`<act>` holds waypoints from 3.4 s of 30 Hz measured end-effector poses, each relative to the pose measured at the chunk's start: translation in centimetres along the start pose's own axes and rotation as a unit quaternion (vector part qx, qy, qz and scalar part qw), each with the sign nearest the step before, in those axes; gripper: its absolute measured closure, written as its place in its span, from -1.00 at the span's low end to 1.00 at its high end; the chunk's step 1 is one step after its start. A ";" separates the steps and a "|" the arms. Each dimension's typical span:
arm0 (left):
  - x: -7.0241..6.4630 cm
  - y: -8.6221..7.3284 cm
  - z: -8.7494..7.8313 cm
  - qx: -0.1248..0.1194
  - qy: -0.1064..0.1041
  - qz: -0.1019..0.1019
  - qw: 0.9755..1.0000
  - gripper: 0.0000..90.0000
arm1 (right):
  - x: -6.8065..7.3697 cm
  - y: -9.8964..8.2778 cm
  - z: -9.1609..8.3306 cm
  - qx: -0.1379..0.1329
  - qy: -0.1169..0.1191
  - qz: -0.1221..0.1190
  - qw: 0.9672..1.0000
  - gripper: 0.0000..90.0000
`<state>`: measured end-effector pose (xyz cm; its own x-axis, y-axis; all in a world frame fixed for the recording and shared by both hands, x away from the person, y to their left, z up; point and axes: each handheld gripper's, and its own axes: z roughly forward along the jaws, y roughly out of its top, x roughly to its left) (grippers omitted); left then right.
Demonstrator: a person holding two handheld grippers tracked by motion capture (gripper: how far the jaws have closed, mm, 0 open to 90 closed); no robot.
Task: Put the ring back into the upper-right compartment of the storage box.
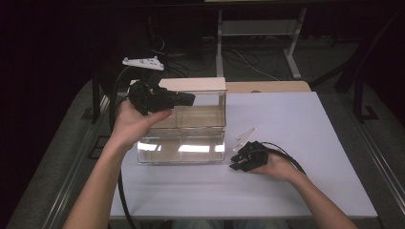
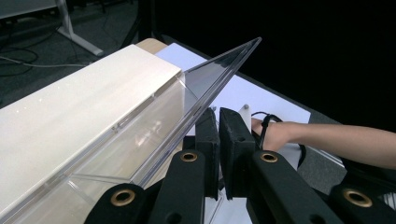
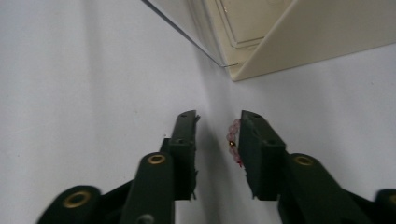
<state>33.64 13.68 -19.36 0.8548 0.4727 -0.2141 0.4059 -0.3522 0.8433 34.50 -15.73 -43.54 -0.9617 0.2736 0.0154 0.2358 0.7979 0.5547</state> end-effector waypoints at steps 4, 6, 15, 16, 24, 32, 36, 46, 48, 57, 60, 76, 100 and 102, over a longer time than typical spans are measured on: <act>0.0 0.0 0.0 -0.001 0.000 0.000 1.000 0.90 | 0.3 0.1 0.0 0.004 -0.001 -0.010 1.000 0.76; 0.0 0.0 0.0 -0.001 0.000 0.000 1.000 0.90 | 0.5 0.1 0.0 0.006 -0.002 -0.015 1.000 0.85; 0.0 0.0 0.0 -0.002 0.000 -0.001 1.000 0.90 | 0.0 0.2 -0.1 0.017 0.017 0.014 1.000 0.94; 0.0 -0.1 0.0 -0.002 0.000 0.000 1.000 0.90 | 0.0 0.3 -0.1 0.020 0.018 0.018 0.999 0.95; 0.0 -0.1 0.0 -0.002 0.001 0.000 1.000 0.91 | -0.5 0.0 -0.5 0.031 0.061 0.058 0.996 0.95; 0.0 -0.1 0.0 -0.001 0.001 -0.001 1.000 0.92 | -0.7 -0.1 -0.8 0.037 0.084 0.091 0.992 0.96; 0.0 0.0 0.1 -0.001 0.002 -0.003 1.000 0.93 | -0.8 0.0 -1.3 0.027 0.102 0.103 0.989 0.96; 0.0 0.0 0.1 -0.001 0.000 -0.003 1.000 0.94 | -1.1 0.1 -3.6 -0.004 0.120 0.119 0.986 0.96; 0.0 0.0 0.1 -0.001 0.000 -0.003 1.000 0.94 | -1.0 0.2 -3.8 -0.001 0.119 0.116 0.986 0.95; 0.1 0.0 0.1 0.001 0.000 -0.003 1.000 0.97 | -0.4 1.1 -5.3 0.008 0.120 0.100 0.988 0.95; 0.1 0.0 0.1 0.001 0.001 -0.004 1.000 0.98 | -0.3 1.4 -6.2 0.008 0.122 0.097 0.988 0.96; 0.1 0.0 0.1 0.002 -0.002 -0.004 1.000 0.98 | -0.1 3.3 -10.4 0.011 0.100 0.060 0.993 0.95; 0.2 0.0 0.1 0.002 -0.008 -0.005 1.000 0.98 | 0.7 8.4 -15.7 0.037 0.105 0.013 0.994 0.95; 0.2 0.0 0.1 0.002 -0.008 -0.005 1.000 0.98 | 0.6 8.6 -15.8 0.037 0.103 0.003 0.994 0.95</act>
<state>33.86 13.71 -19.41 0.8554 0.4638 -0.2308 0.4164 -0.3507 0.8388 33.79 -17.20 -25.65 -0.9665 0.1698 0.1926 0.2448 0.8354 0.4921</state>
